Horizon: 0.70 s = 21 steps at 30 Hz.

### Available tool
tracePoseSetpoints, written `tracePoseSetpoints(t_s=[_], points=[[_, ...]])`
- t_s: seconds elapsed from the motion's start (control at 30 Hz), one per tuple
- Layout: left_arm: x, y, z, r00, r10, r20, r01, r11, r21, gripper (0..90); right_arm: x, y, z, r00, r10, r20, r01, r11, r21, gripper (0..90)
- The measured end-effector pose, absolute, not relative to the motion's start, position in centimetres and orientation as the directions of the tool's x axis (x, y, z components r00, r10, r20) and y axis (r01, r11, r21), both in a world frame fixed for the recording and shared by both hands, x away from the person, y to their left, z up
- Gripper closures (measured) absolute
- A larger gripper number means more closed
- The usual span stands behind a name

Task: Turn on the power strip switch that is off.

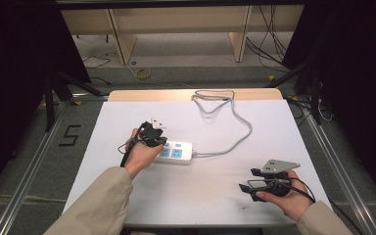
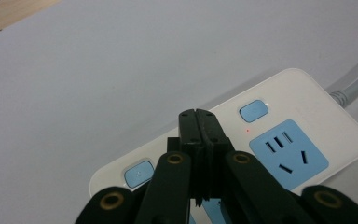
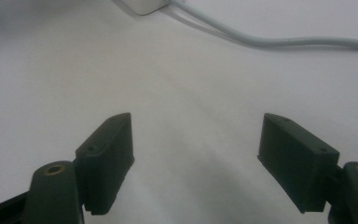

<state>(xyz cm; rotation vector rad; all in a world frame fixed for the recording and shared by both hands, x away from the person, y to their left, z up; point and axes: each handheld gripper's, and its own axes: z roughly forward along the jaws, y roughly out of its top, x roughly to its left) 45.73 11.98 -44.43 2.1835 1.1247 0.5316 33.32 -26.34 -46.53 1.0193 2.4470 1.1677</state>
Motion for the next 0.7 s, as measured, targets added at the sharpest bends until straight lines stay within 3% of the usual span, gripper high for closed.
tracePoseSetpoints(t_s=[0.7], points=[[46.20,11.50,-44.87,0.562,0.823,0.079,0.587,-0.464,0.663,89.8,33.35,-26.34,-46.57,-0.726,0.684,0.076,0.490,0.436,0.755,26.6]])
